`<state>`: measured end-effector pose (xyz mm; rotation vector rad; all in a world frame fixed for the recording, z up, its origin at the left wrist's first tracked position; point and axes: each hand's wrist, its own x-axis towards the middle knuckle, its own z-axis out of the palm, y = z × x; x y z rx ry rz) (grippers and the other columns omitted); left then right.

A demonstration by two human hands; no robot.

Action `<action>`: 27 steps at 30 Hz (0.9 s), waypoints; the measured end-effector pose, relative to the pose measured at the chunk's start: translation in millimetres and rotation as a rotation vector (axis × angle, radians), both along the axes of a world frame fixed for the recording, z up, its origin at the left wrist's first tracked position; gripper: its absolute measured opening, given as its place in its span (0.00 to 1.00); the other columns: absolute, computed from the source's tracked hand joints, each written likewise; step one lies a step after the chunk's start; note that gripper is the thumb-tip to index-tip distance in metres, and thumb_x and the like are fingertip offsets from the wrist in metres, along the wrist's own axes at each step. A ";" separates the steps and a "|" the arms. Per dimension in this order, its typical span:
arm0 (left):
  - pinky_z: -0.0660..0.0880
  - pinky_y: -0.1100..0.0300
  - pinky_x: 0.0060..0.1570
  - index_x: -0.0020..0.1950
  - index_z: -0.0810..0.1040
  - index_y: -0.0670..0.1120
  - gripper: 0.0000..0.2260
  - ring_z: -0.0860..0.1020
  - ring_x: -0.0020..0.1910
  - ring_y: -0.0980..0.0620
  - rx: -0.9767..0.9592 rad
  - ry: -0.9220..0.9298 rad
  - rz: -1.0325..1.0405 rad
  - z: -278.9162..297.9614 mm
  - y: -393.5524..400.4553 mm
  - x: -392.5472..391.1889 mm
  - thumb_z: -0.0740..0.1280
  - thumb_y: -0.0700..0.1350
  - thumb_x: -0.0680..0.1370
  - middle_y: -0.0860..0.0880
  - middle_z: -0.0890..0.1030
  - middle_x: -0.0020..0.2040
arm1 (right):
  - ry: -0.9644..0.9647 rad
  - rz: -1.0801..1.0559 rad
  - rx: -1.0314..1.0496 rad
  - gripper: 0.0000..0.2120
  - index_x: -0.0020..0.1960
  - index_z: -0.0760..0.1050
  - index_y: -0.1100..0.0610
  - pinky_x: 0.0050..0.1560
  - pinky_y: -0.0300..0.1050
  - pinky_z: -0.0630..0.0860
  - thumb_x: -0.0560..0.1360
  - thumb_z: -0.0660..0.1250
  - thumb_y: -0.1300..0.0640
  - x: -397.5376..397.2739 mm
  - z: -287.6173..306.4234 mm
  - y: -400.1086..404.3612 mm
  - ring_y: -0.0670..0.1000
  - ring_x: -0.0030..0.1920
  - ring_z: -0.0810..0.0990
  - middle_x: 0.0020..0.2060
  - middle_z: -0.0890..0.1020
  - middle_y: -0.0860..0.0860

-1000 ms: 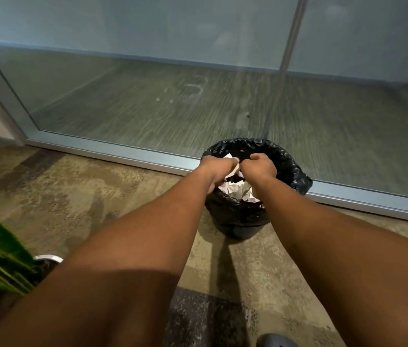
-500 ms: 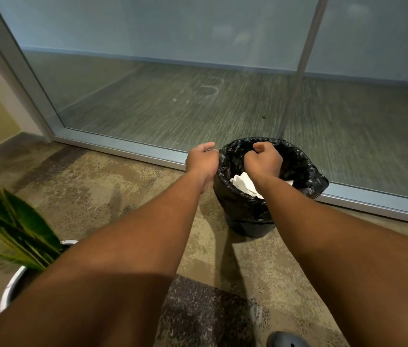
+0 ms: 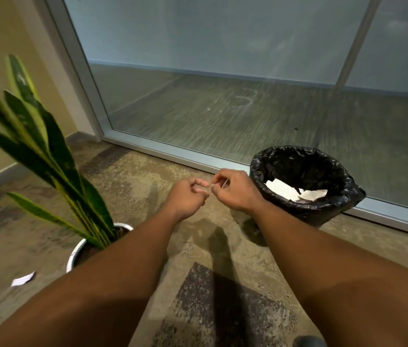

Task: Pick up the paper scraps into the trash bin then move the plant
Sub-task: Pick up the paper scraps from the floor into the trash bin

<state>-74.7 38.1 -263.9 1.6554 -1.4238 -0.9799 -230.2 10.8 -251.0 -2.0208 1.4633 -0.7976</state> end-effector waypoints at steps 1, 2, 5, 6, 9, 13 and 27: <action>0.74 0.65 0.32 0.49 0.79 0.47 0.07 0.78 0.30 0.54 0.015 -0.030 -0.008 -2.6 9.9 13.8 0.69 0.36 0.76 0.47 0.79 0.35 | 0.023 0.051 0.018 0.02 0.41 0.79 0.47 0.45 0.45 0.80 0.69 0.68 0.53 11.2 0.4 6.7 0.48 0.39 0.80 0.37 0.82 0.46; 0.75 0.64 0.33 0.47 0.79 0.47 0.07 0.78 0.29 0.54 0.035 -0.054 -0.016 -2.8 21.4 27.0 0.69 0.36 0.75 0.47 0.78 0.35 | 0.047 0.102 0.027 0.02 0.41 0.79 0.48 0.46 0.45 0.80 0.70 0.69 0.54 23.0 0.4 13.4 0.48 0.40 0.80 0.37 0.82 0.45; 0.77 0.63 0.34 0.44 0.78 0.45 0.05 0.77 0.30 0.54 0.104 -0.126 -0.059 -1.0 55.0 63.0 0.68 0.35 0.75 0.47 0.77 0.34 | 0.098 0.234 0.031 0.03 0.41 0.79 0.48 0.47 0.48 0.81 0.69 0.68 0.55 62.9 1.8 32.3 0.49 0.41 0.81 0.39 0.83 0.47; 0.77 0.62 0.34 0.42 0.78 0.45 0.06 0.76 0.31 0.53 0.126 -0.150 -0.065 -0.1 66.0 74.1 0.68 0.35 0.74 0.46 0.76 0.35 | 0.107 0.271 0.034 0.03 0.40 0.79 0.48 0.47 0.49 0.81 0.68 0.68 0.55 76.4 2.5 38.5 0.49 0.41 0.81 0.39 0.83 0.47; 0.74 0.63 0.34 0.37 0.77 0.48 0.10 0.75 0.30 0.54 0.144 -0.230 -0.015 -1.6 97.9 110.6 0.63 0.35 0.73 0.48 0.77 0.33 | 0.125 0.359 0.047 0.03 0.42 0.80 0.49 0.47 0.48 0.81 0.69 0.67 0.55 114.8 2.1 58.1 0.50 0.42 0.82 0.39 0.83 0.47; 0.70 0.70 0.29 0.40 0.80 0.49 0.07 0.74 0.28 0.57 0.213 -0.355 0.059 1.6 139.2 167.4 0.66 0.38 0.72 0.51 0.78 0.31 | 0.162 0.466 0.053 0.07 0.45 0.82 0.51 0.45 0.45 0.80 0.70 0.66 0.55 166.7 -5.1 91.2 0.51 0.42 0.82 0.41 0.84 0.49; 0.71 0.61 0.38 0.47 0.79 0.53 0.08 0.78 0.40 0.50 0.401 -0.466 0.439 -33.4 229.8 326.0 0.65 0.41 0.73 0.51 0.81 0.41 | 0.246 0.757 0.133 0.06 0.47 0.81 0.56 0.47 0.48 0.80 0.72 0.68 0.56 334.3 -51.8 158.6 0.54 0.45 0.81 0.42 0.83 0.51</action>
